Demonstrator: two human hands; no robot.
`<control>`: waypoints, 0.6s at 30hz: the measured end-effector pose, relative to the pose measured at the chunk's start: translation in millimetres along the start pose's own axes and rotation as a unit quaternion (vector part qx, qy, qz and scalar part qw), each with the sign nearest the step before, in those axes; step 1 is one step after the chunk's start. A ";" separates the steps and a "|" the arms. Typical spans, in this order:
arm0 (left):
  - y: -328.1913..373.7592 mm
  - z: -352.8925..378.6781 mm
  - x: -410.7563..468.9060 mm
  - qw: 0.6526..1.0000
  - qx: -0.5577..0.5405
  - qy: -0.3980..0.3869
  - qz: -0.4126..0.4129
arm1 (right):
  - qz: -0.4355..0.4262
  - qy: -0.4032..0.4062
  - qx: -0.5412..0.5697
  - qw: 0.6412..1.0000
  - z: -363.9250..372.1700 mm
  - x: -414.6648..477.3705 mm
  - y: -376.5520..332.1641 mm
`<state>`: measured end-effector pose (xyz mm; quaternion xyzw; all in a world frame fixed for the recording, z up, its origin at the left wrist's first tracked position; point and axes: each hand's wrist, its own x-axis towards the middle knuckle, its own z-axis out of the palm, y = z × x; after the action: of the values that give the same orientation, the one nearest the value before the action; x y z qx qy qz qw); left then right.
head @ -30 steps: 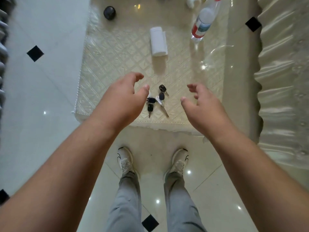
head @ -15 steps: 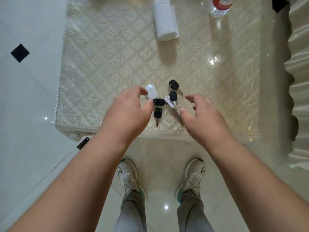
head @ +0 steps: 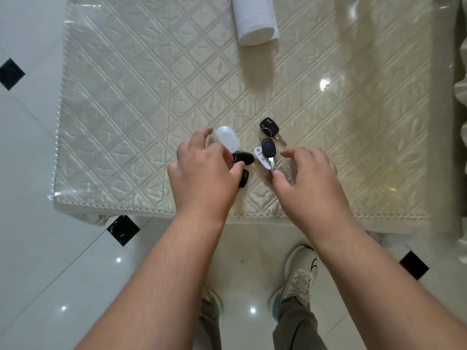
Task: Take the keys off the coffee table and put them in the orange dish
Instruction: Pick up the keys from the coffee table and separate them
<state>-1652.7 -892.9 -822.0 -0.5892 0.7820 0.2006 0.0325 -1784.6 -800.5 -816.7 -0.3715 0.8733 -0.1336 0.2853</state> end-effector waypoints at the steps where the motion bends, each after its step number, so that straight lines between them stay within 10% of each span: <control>1: 0.8 0.5 0.9 1.000 0.000 0.006 0.006 | -0.003 0.001 0.001 1.000 -0.7 1.0 -0.9; 18: 19.2 -61.5 2.4 0.981 -0.166 0.074 0.072 | -0.044 0.049 0.065 0.996 -37.1 15.7 -32.9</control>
<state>-1659.9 -912.4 -761.0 -0.5417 0.7786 0.2849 -0.1384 -1796.7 -833.7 -778.6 -0.3831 0.8587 -0.2200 0.2598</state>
